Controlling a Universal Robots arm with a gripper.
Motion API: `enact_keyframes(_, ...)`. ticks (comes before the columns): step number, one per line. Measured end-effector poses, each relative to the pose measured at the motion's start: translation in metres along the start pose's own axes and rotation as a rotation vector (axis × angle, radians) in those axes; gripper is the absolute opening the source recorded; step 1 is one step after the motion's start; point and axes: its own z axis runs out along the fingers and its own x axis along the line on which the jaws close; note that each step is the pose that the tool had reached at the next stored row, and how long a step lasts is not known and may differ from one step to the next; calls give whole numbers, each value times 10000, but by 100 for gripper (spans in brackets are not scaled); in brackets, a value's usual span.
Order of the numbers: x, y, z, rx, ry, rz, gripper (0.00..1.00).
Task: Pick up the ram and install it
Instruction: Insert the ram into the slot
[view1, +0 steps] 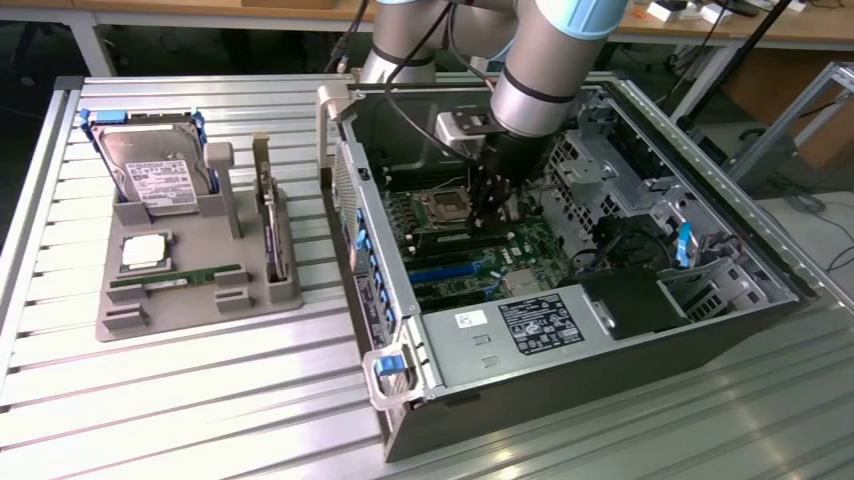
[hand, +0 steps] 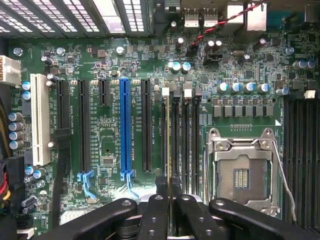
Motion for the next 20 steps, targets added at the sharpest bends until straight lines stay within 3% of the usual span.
enact_keyframes(20, -2, -25, 57, 0, 0, 0, 13)
